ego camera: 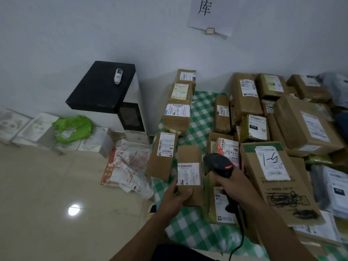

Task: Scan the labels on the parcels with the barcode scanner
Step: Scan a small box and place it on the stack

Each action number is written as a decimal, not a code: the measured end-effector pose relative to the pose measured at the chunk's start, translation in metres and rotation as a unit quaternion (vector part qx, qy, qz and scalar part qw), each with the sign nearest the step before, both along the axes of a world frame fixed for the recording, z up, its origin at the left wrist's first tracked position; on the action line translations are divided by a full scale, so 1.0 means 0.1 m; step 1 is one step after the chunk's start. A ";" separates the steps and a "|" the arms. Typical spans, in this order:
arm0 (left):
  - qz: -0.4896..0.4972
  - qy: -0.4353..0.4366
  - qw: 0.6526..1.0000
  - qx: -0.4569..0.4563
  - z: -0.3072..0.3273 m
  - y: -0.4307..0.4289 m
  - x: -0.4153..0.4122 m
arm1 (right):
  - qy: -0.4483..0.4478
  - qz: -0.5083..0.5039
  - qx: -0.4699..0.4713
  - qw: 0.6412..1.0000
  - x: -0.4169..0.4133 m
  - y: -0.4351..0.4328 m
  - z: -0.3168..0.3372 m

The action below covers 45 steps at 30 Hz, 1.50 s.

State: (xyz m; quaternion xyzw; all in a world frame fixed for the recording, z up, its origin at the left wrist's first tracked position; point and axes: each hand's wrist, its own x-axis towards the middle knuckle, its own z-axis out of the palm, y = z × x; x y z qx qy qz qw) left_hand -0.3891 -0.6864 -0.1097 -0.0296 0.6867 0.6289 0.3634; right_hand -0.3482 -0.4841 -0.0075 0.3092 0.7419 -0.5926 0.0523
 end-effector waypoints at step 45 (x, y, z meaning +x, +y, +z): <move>0.100 0.276 0.939 -0.181 0.77 0.27 -0.89 | 0.031 0.135 -0.053 0.989 -0.64 -0.19 1.07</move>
